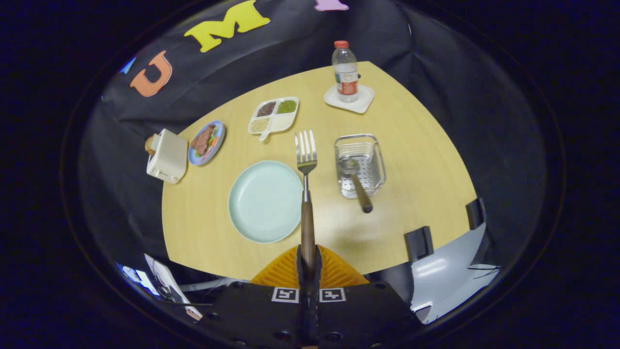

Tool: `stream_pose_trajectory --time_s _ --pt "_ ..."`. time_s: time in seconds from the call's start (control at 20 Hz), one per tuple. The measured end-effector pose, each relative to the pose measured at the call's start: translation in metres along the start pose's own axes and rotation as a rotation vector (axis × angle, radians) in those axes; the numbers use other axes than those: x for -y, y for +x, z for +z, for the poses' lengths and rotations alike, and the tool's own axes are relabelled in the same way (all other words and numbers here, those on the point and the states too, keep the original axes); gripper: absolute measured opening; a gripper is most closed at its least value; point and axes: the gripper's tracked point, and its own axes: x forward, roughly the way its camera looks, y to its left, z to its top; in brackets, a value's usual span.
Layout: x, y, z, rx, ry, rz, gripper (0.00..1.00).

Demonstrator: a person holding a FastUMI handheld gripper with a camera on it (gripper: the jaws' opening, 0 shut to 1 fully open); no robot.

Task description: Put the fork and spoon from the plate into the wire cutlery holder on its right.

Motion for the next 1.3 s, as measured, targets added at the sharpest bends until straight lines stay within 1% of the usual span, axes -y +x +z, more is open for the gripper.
stream_pose_trajectory --time_s 0.1,0.2,0.4,0.55,0.75,1.0,1.3 --pt "0.025 -0.008 0.01 0.007 0.009 -0.019 0.0" --pt "0.049 -0.011 0.011 -0.014 0.011 -0.037 0.0" --pt "0.08 -0.005 0.0 -0.106 -0.026 -0.073 0.01" --pt "0.079 0.001 0.0 -0.14 -0.051 -0.058 0.0" --pt "0.074 0.004 -0.004 -0.194 -0.062 -0.06 0.01" --pt "0.073 0.006 0.006 -0.195 -0.05 -0.065 0.01" --pt "0.067 0.008 0.006 -0.23 -0.055 -0.042 0.01"
